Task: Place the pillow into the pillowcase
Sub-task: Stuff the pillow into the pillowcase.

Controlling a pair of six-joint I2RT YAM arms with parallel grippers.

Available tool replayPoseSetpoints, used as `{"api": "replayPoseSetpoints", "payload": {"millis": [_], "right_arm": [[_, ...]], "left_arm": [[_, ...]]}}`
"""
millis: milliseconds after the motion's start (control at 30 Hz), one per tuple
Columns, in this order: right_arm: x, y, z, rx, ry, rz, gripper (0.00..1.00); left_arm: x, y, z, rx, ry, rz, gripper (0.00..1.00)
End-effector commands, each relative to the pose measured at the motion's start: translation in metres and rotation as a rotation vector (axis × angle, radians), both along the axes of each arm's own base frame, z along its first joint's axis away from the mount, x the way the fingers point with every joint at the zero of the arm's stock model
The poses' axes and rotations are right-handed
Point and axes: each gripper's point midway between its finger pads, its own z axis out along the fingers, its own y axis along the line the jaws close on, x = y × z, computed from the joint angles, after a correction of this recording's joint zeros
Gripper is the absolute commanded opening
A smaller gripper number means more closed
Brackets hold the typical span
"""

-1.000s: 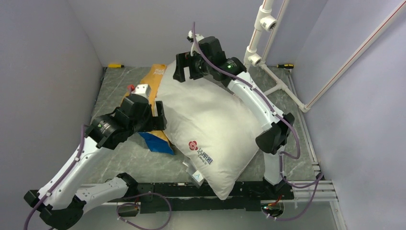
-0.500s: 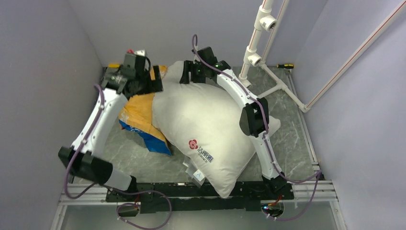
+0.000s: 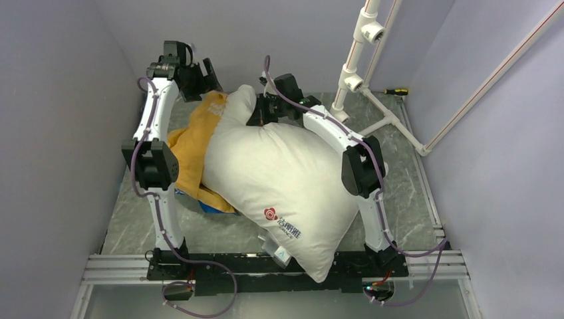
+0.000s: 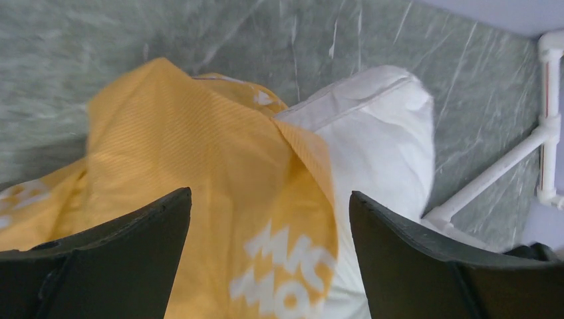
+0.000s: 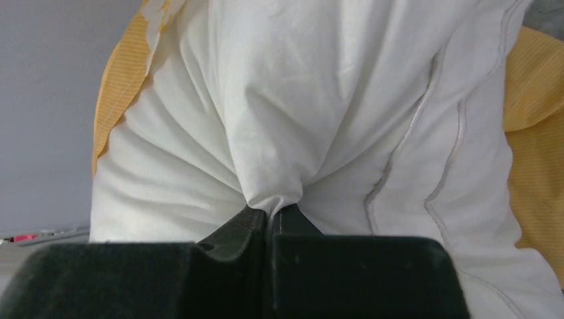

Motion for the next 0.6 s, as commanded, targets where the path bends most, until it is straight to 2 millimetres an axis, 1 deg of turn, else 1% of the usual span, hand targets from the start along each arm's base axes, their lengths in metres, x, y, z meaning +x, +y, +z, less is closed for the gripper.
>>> {"api": "replayPoseSetpoints", "payload": {"millis": [0, 67, 133, 167, 200, 233, 300, 367, 400, 500, 567], "right_arm": [[-0.066, 0.032, 0.004, 0.034, 0.115, 0.205, 0.00], [-0.066, 0.035, 0.005, 0.035, 0.115, 0.213, 0.00], [-0.065, 0.037, 0.006, 0.028, 0.110, 0.219, 0.00], [-0.066, 0.038, 0.006, 0.023, 0.108, 0.225, 0.00], [-0.067, 0.039, 0.006, 0.019, 0.106, 0.230, 0.00], [-0.067, 0.039, 0.005, 0.014, 0.105, 0.235, 0.00], [-0.070, 0.040, 0.006, 0.011, 0.102, 0.245, 0.00], [-0.073, 0.040, 0.008, 0.019, 0.099, 0.263, 0.00], [-0.075, 0.040, 0.010, 0.025, 0.095, 0.273, 0.00], [-0.086, 0.043, 0.020, 0.063, 0.073, 0.331, 0.00], [-0.098, 0.045, 0.034, 0.104, 0.040, 0.394, 0.00]], "left_arm": [[0.001, -0.029, -0.011, -0.116, 0.028, -0.127, 0.91], [0.004, -0.035, -0.019, -0.148, 0.038, -0.144, 0.89], [0.008, -0.039, -0.024, -0.174, 0.037, -0.150, 0.84], [0.010, -0.041, -0.026, -0.183, 0.037, -0.147, 0.80], [0.012, -0.042, -0.027, -0.192, 0.033, -0.146, 0.73], [0.013, -0.042, -0.027, -0.196, 0.029, -0.147, 0.64], [0.017, -0.043, -0.025, -0.197, 0.018, -0.145, 0.34], [0.020, -0.042, -0.017, -0.194, -0.006, -0.142, 0.08], [0.022, -0.040, -0.011, -0.187, -0.026, -0.137, 0.00], [0.030, -0.040, 0.011, -0.182, -0.120, -0.137, 0.00], [0.032, -0.045, 0.028, -0.195, -0.197, -0.160, 0.00]]}}
